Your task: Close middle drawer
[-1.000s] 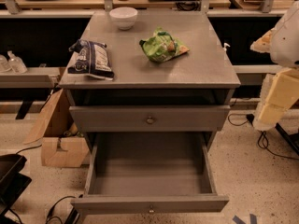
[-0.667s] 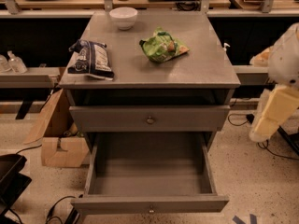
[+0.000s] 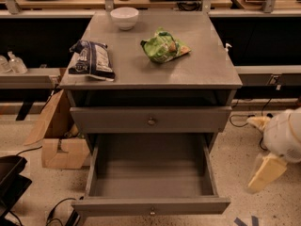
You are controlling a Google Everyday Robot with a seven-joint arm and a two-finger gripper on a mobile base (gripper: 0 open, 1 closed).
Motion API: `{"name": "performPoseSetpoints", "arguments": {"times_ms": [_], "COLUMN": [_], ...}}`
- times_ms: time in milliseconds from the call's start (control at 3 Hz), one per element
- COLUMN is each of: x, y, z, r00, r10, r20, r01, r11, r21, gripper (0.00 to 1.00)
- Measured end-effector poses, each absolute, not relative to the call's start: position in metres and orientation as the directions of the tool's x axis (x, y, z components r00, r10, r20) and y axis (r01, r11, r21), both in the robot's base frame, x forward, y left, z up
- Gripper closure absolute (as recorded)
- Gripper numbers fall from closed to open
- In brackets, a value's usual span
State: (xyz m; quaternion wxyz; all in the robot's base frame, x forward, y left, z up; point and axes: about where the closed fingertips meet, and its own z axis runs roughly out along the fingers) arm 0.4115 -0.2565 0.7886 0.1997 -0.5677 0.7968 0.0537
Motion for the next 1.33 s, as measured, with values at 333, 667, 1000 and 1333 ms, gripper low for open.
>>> {"name": "performPoseSetpoints", "arguments": {"times_ms": [333,667,1000,1333], "x": [0.408,0.406,0.408,0.408], "y": [-0.266,-0.264,-0.263,-0.263], "z": [0.725,0.674,0.67,0.671], "r00": [-0.254,-0.226,-0.22,-0.219], "r10": [-0.869,-0.863,-0.863,-0.863], "r20": [-0.425,-0.451,-0.455,-0.456], "r01": [-0.929,-0.941,-0.942,-0.942], "r11": [0.341,0.313,0.31,0.309], "r21": [-0.141,-0.127,-0.13,-0.134], "gripper": [0.0,0.0,0.0,0.0]}}
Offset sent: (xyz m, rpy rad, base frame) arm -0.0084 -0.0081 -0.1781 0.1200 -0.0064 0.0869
